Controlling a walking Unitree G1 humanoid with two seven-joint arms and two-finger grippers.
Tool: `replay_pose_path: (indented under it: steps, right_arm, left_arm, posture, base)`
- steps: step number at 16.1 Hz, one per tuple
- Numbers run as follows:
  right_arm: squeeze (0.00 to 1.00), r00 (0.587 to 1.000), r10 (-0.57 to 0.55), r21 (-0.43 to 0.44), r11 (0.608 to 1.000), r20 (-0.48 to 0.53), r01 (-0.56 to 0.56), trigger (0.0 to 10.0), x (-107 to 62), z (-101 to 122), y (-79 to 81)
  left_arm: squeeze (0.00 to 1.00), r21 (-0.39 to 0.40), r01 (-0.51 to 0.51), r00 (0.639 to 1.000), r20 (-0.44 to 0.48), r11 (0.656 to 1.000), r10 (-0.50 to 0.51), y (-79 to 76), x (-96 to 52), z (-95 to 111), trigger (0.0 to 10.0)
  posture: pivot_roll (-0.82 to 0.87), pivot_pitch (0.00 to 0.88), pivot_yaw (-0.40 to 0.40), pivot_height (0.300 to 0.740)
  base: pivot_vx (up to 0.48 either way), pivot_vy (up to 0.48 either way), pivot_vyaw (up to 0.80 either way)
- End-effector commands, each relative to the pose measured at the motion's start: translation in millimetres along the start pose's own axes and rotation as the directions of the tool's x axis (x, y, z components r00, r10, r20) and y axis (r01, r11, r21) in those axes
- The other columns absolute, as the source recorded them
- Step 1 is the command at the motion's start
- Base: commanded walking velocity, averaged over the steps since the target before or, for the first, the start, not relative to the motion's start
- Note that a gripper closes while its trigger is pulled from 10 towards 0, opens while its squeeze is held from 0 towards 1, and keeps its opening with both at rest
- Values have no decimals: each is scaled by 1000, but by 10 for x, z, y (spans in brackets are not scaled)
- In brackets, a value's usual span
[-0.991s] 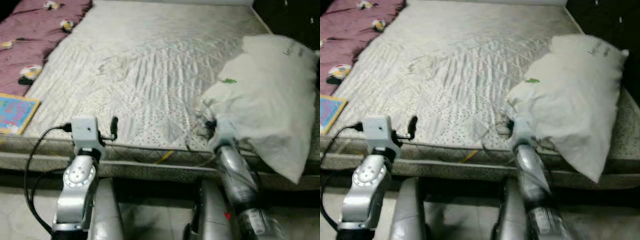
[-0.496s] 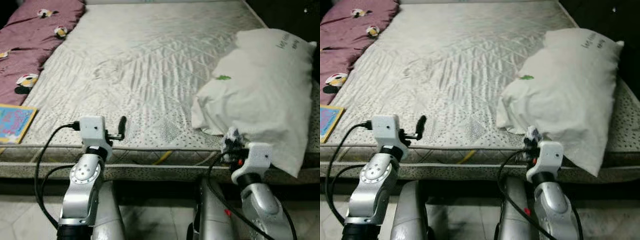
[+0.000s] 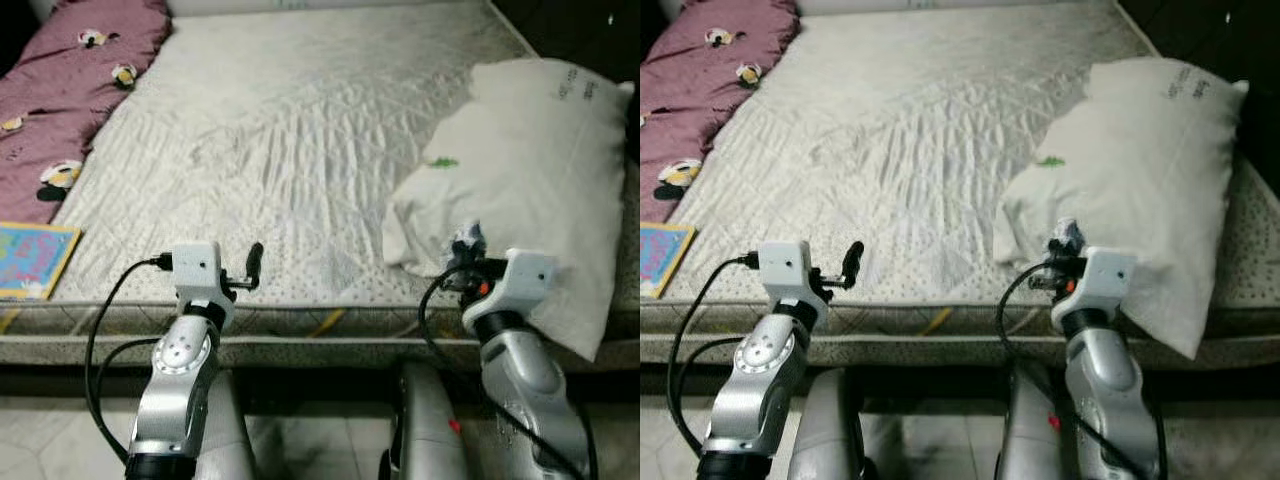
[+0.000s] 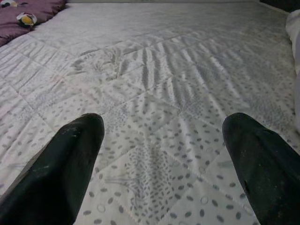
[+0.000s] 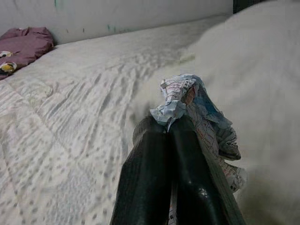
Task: Clean up the room
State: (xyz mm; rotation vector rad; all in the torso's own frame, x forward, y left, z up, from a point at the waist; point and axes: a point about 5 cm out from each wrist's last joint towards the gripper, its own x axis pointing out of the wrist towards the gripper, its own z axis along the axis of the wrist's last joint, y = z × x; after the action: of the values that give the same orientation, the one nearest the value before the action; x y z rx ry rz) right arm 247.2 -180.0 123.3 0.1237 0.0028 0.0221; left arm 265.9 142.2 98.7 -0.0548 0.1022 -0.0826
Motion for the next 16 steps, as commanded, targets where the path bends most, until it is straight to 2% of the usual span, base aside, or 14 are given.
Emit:
replay_pose_path:
  steps: [1,4,11,16]
  right_arm:
    - [0,1000,-3,6,1000,-3,3,10000,20,16,-2]
    - [0,1000,-17,4,1000,1,17,10000,23,40,-14]
    - [0,1000,-26,0,1000,-12,26,10000,38,29,-26]
    - [0,999,-35,-24,999,-22,34,10000,34,13,-50]
  left_arm:
    - [0,7,-17,1000,11,1000,17,35,4,19,10000]
    - [0,12,3,1000,23,1000,-4,24,64,56,10000]
    - [0,-30,-19,1000,-6,999,19,18,42,18,10000]
    - [0,-19,-1,1000,-2,1000,1,11,33,15,10000]
  posture:
    - [-70,0,54,621]
    - [-78,0,58,663]
    - [-63,0,47,736]
    - [-62,0,42,740]
  base:
    - [0,0,0]
    - [0,0,0]
    - [0,0,0]
    - [0,0,0]
